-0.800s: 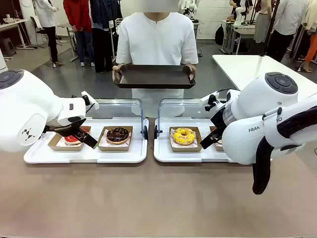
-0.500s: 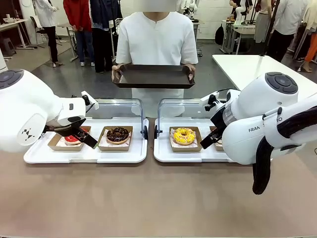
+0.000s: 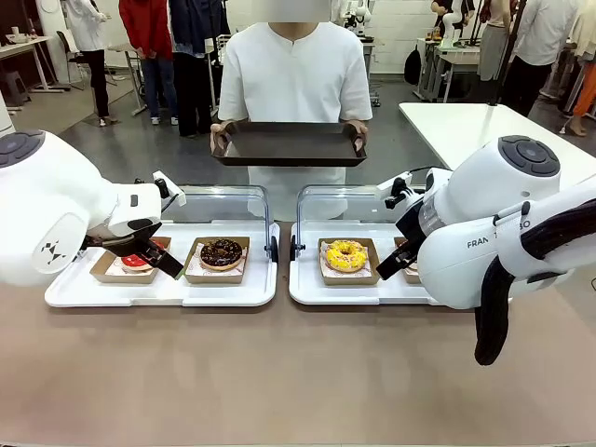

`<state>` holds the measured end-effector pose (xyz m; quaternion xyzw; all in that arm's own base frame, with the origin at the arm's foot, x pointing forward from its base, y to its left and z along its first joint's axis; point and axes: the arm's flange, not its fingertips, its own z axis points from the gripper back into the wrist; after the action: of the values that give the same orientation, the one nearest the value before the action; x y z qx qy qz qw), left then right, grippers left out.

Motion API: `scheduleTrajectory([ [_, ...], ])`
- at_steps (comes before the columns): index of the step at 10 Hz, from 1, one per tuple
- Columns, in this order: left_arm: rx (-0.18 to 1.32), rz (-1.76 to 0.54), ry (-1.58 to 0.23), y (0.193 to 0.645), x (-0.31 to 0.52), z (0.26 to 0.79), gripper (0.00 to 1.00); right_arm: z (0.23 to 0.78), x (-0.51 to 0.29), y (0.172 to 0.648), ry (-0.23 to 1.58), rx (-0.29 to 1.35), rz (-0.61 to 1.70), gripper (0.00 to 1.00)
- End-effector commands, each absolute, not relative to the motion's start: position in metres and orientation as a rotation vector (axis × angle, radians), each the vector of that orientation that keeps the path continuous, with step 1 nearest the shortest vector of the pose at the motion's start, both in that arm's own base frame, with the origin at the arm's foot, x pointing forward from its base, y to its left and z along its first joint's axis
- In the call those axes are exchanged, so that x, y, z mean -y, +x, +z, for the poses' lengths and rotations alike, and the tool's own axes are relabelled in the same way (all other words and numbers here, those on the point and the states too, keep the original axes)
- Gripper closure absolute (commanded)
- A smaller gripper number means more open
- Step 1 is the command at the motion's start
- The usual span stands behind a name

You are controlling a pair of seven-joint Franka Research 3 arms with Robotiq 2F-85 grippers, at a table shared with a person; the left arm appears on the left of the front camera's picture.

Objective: Provide the desired donut to the person.
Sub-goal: Pick up and lift the Paper togo box containing the Donut pointed at by the person.

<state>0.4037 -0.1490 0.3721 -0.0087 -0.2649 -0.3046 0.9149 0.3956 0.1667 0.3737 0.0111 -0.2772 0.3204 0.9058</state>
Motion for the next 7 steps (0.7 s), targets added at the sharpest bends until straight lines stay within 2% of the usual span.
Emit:
scheduleTrajectory([
  [1, 0.545, -0.627, -0.018, 0.404, 0.149, 0.372, 0.0, 0.374, -0.167, 0.396, 0.023, 0.573, 0.662, 0.0],
  [4, 0.545, -0.627, -0.018, 0.404, 0.149, 0.372, 0.0, 0.374, -0.167, 0.396, 0.023, 0.573, 0.662, 0.0],
  [5, 0.525, -0.678, 0.0, 0.394, 0.14, 0.391, 0.0, 0.374, -0.167, 0.396, 0.023, 0.573, 0.662, 0.0],
  [7, 0.416, -0.753, -0.016, 0.363, 0.13, 0.441, 0.0, 0.421, -0.16, 0.367, 0.014, 0.508, 0.646, 0.0],
])
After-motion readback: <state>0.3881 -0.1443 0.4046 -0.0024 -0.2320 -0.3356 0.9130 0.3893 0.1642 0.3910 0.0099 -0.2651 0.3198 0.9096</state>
